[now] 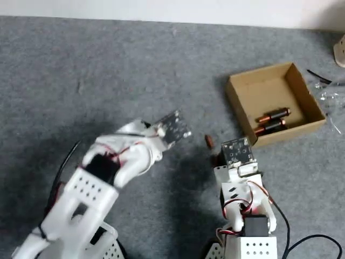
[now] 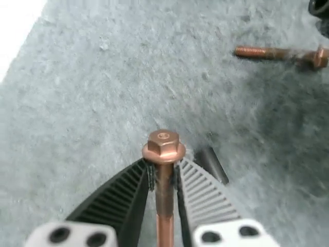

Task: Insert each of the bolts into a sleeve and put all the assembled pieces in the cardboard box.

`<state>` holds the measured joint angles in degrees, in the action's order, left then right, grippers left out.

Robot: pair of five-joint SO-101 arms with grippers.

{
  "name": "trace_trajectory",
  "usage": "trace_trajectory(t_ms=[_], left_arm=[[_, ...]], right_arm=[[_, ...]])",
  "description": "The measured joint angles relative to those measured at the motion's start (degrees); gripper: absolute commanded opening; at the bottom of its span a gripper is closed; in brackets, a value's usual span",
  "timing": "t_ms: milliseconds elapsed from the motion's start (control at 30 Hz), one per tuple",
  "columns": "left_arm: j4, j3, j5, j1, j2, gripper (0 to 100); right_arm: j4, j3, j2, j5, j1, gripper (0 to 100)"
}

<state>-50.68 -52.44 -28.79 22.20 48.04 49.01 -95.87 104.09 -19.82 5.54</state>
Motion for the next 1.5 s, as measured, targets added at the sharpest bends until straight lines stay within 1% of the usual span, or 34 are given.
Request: trace_trajectory(t_ms=[267, 400, 600, 700, 800, 867, 1100, 1167, 1267, 1500], left_arm=[[19.87, -21.27, 0.0, 0.0, 15.91, 1], [29.01, -29.45, 0.0, 0.0, 22.15, 1], [40.53, -40.0, 0.0, 0.0, 31.03, 1], [43.6, -43.69, 0.09, 0.09, 35.87, 1], [44.13, -43.78, 0.0, -0.09, 41.32, 1], [42.37, -43.78, 0.0, -0.18, 44.31, 1], [28.13, -43.78, 0.0, -0.09, 48.0, 1], [25.85, -43.78, 0.0, -0.09, 48.0, 1], [25.14, -43.78, 0.0, -0.09, 48.26, 1], [25.14, -43.78, 0.0, -7.47, 48.26, 1]], right_arm=[[0.0, 0.0, 0.0, 0.0, 0.53, 0.5], [0.0, 0.0, 0.0, 0.0, 0.7, 0.9], [0.0, 0.0, 0.0, 0.0, 0.79, 1.0], [-1.93, 0.0, 0.0, 0.0, 0.79, 1.0], [-2.9, 0.0, 0.0, 0.0, 0.79, 1.0], [-3.08, 0.0, 0.0, 0.0, 0.79, 1.0], [-3.08, 0.0, -0.09, 0.0, 0.79, 0.5], [-2.99, 0.0, -0.09, 0.0, 0.79, 0.5], [-1.76, 0.0, -0.09, 0.0, 0.79, 0.5], [-1.67, 0.0, -0.09, 0.0, 0.79, 0.9]])
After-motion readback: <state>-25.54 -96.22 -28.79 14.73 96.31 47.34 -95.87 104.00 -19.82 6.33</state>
